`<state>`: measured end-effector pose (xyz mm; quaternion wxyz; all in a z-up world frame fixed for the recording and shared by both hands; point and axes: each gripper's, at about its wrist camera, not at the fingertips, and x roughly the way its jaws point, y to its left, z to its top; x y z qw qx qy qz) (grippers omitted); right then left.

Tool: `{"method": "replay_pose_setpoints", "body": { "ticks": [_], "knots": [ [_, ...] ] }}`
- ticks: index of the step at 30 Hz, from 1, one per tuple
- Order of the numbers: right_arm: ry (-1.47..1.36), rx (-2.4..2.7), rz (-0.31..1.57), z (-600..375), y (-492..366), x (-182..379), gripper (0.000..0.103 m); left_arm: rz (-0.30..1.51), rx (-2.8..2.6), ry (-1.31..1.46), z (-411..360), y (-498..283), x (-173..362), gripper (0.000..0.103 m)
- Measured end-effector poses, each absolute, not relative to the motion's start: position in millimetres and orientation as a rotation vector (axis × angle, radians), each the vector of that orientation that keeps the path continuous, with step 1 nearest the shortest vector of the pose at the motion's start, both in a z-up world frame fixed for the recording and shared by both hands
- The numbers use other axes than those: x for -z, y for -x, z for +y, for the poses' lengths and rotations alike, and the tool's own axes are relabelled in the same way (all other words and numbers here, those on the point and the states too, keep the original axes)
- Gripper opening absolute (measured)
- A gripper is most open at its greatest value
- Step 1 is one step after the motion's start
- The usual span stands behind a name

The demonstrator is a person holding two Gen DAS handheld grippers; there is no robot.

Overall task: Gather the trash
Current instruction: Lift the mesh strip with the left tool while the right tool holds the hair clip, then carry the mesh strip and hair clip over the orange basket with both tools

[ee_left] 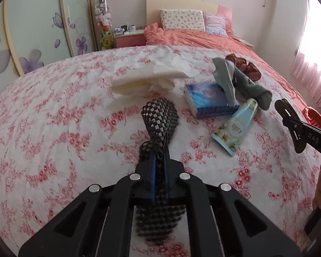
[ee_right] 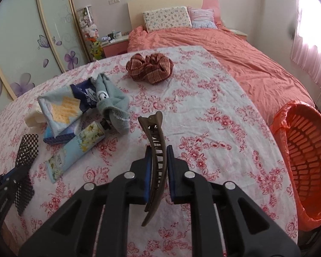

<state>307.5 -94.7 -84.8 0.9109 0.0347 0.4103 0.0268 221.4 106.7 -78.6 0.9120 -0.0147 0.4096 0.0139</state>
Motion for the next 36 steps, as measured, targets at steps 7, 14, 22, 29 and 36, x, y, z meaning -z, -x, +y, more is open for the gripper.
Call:
{"method": "replay_pose_setpoints", "body": {
  "ticks": [7, 14, 22, 29, 36],
  "knots": [
    [-0.111, -0.071, 0.789, -102.5, -295.8, 61.8, 0.014, 0.781, -0.021, 0.043, 107.7, -221.3, 55.1, 0.006],
    [-0.151, -0.071, 0.707, -118.9, -273.1, 28.0, 0.014, 0.683, 0.015, 0.045, 93.8, -212.3, 13.5, 0.006],
    [-0.195, -0.042, 0.607, -149.5, -238.9, -11.2, 0.014, 0.594, 0.105, 0.043, 55.2, -201.3, -29.2, 0.006],
    [-0.239, 0.028, 0.545, -196.6, -208.8, -34.7, 0.014, 0.545, 0.237, 0.07, 2.0, -200.4, -57.3, 0.006],
    [-0.282, 0.138, 0.525, -257.5, -188.9, -35.1, 0.014, 0.549, 0.416, 0.084, -74.9, -210.8, -64.0, 0.006]
  ]
}}
